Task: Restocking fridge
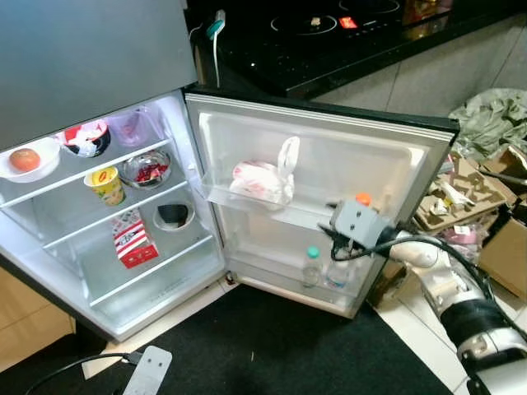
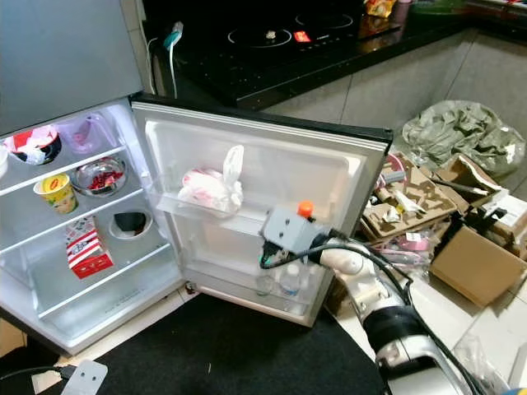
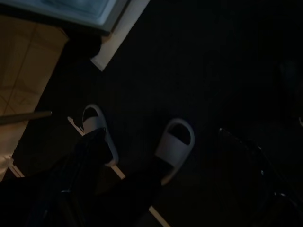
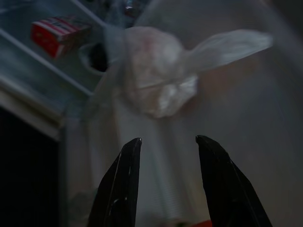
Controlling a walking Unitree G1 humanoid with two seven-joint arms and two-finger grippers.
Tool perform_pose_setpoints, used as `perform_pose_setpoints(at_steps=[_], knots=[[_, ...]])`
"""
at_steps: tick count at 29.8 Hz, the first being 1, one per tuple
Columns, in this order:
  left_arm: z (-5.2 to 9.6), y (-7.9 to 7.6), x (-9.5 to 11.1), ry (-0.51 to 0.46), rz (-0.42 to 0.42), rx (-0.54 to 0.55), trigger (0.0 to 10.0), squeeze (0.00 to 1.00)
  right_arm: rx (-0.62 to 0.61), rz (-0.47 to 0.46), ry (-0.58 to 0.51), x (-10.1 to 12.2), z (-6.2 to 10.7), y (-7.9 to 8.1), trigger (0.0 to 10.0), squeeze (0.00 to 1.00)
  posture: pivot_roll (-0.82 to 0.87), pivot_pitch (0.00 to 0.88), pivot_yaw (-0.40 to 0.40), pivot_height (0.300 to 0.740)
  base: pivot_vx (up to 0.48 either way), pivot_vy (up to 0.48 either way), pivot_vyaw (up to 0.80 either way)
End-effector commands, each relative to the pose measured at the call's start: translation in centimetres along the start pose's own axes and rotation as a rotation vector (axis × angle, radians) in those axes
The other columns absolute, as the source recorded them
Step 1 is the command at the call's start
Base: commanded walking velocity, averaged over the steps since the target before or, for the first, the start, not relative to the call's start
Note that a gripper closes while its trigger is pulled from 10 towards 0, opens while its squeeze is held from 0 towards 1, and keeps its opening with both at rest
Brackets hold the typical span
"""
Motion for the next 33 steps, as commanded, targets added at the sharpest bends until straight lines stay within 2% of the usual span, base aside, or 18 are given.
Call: perform_pose_setpoints(at_steps=[1, 6, 8, 12, 16, 18, 22, 29, 30, 32, 33], knots=[[0.1, 0.9, -0.6, 0.012, -0.009, 0.019, 10.0, 0.00, -0.009, -0.006, 0.076, -1.3, -0.6, 0.2, 10.0, 0.00, 0.04, 0.036, 0.030, 0.740, 0.000, 0.000, 0.00], [0.1, 1.0, -0.7, 0.012, -0.006, 0.019, 10.0, 0.00, 0.034, -0.046, 0.151, -2.6, -0.7, 0.6, 10.0, 0.00, 0.04, 0.036, 0.030, 0.740, 0.000, 0.000, 0.00], [0.1, 1.0, -0.7, 0.013, -0.004, 0.020, 10.0, 0.00, 0.078, -0.093, 0.210, -3.9, -0.5, 1.1, 10.0, 0.00, 0.05, 0.042, 0.022, 0.740, 0.000, 0.000, 0.00], [0.1, 0.9, -0.8, 0.017, -0.001, 0.021, 10.0, 0.00, 0.034, -0.145, 0.306, -5.9, 0.2, -0.1, 10.0, 0.00, 0.06, 0.041, 0.016, 0.740, 0.000, 0.000, 0.00], [0.1, 1.0, -0.8, 0.018, 0.001, 0.022, 10.0, 0.00, 0.009, -0.140, 0.341, -6.6, 0.5, -0.6, 10.0, 0.00, 0.06, 0.038, 0.016, 0.740, 0.000, 0.000, 0.00], [0.1, 1.0, -0.8, 0.017, 0.002, 0.023, 10.0, 0.00, 0.067, -0.195, 0.363, -7.3, 0.8, 0.5, 10.0, 0.00, 0.06, 0.033, 0.019, 0.740, 0.000, 0.000, 0.00], [0.1, 1.0, -0.8, 0.017, 0.003, 0.023, 10.0, 0.00, 0.111, -0.195, 0.357, -7.3, 0.8, 1.2, 10.0, 0.00, 0.05, 0.032, 0.020, 0.740, 0.000, 0.000, 0.00], [0.1, 1.0, -0.7, 0.012, -0.005, 0.020, 10.0, 0.00, 0.498, -0.121, 0.195, -4.3, 0.3, 8.8, 10.0, 0.00, 0.04, 0.027, 0.021, 0.740, 0.000, 0.000, 0.00], [0.1, 1.0, -0.7, 0.011, -0.005, 0.020, 10.0, 0.00, 0.528, -0.107, 0.172, -3.9, 0.3, 9.5, 10.0, 0.00, 0.04, 0.027, 0.021, 0.740, 0.000, 0.000, 0.00], [0.1, 1.0, -0.7, 0.011, -0.005, 0.019, 10.0, 0.00, 0.539, -0.092, 0.146, -3.4, 0.3, 9.8, 10.0, 0.00, 0.04, 0.027, 0.021, 0.740, 0.000, 0.000, 0.00], [0.1, 1.0, -0.7, 0.010, -0.008, 0.017, 10.0, 0.00, 0.546, -0.081, 0.065, -1.2, 0.3, 9.5, 10.0, 0.00, 0.03, 0.027, 0.022, 0.740, 0.000, 0.000, 0.00]])
Point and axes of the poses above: a point about 5 cm out from each wrist's last joint towards the gripper, its own z axis pointing back from the gripper into the wrist, its own x axis along the axis of the wrist's last joint, y = z × x, the point moved 6 cm from there along -z, pointing out of the wrist towards the gripper, and after that the axes turned 11 degrees about -z, right-handed, at the moved point
